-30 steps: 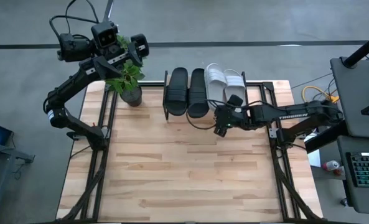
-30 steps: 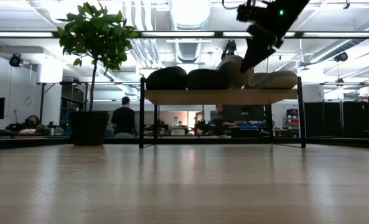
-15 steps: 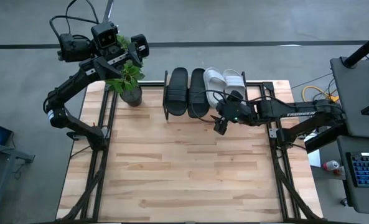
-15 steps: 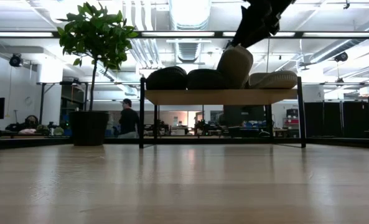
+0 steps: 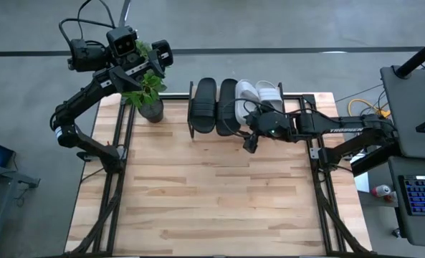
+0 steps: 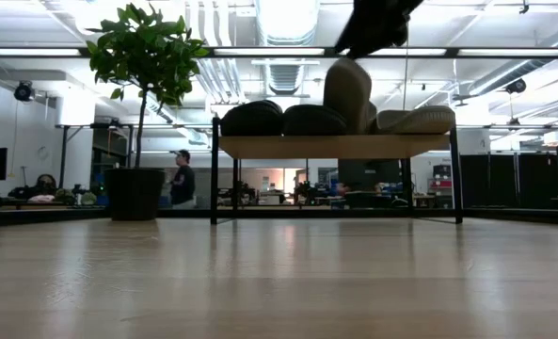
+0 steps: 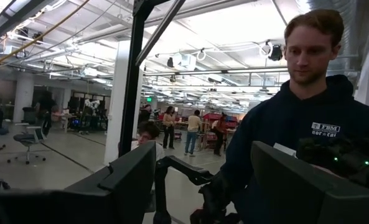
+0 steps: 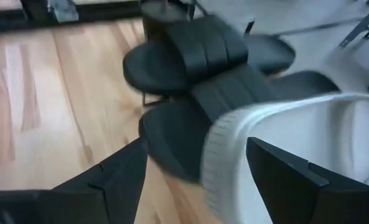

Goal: Pick and place slides into the shelf
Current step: Put the gray slide on the shelf

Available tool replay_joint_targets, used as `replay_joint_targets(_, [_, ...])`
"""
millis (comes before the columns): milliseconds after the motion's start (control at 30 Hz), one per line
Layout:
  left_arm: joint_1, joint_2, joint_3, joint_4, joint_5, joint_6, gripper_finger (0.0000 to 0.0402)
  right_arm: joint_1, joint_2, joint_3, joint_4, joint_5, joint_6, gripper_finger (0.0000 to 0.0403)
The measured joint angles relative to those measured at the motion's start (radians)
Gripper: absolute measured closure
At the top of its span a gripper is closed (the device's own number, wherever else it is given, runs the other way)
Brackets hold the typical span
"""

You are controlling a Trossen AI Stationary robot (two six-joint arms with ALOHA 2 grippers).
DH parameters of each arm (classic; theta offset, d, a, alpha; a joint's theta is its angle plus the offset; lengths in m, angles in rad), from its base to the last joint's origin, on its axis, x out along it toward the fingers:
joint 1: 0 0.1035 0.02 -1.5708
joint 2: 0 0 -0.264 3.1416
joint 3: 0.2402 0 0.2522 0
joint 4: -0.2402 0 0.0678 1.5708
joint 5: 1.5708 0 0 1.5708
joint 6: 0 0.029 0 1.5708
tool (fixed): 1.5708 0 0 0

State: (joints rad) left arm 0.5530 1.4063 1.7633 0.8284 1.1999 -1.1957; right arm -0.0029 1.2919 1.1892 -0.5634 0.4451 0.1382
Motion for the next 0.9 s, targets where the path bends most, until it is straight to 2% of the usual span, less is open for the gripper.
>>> replay_joint_targets(200, [-0.004, 0.0, -0.001, 0.0, 0.0, -0.002, 0.0154, -0.002, 0.0, -0.003, -0.236, 0.022, 0.067, 0.0154])
replay_joint_targets(300, [-0.005, 0.0, -0.001, 0.001, 0.0, -0.002, 0.0154, -0.003, 0.0, -0.006, -0.297, 0.036, 0.097, 0.0161])
replay_joint_targets(900, [-0.006, 0.005, -0.003, 0.001, -0.006, 0.002, 0.0154, -0.007, 0.0, 0.037, -0.154, 0.053, 0.036, 0.0174])
